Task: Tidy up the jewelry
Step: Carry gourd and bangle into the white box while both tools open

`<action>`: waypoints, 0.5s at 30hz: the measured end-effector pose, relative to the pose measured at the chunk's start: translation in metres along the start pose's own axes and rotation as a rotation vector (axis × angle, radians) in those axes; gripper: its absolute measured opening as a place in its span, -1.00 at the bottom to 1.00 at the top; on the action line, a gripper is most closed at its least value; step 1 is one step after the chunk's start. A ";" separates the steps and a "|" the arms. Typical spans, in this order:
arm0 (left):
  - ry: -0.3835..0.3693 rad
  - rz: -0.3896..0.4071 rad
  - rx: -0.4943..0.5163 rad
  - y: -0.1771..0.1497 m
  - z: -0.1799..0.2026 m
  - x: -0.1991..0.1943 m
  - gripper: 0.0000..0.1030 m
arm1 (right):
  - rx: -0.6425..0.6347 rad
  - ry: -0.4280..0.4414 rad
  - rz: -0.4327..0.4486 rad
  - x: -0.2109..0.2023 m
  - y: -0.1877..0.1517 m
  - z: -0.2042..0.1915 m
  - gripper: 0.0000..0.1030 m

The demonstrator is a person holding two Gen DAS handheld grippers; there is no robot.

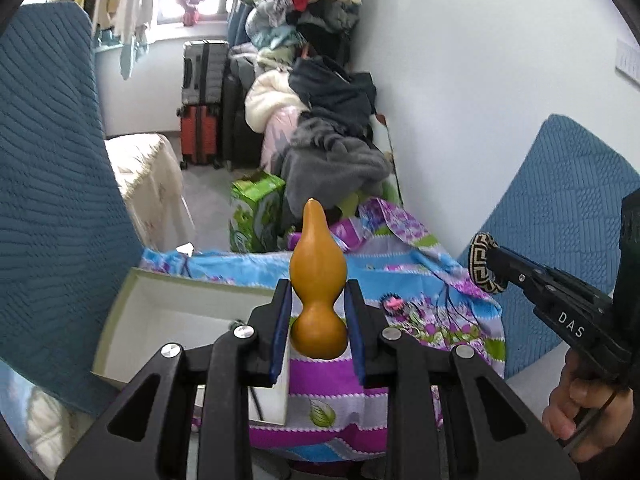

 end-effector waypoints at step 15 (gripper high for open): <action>0.101 -0.014 -0.118 -0.019 -0.091 -0.008 -0.47 | -0.128 0.157 -0.073 0.055 -0.001 -0.097 -0.86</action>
Point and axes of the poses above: each gripper's, at about its wrist camera, not at the fingertips, and x roughly the way its jaws point, z to its right, y to its top, the point moved 6 cm from there along x, roughly the way its jaws point, and after that the axes turned 1 degree about -z, right-handed, at the moved point
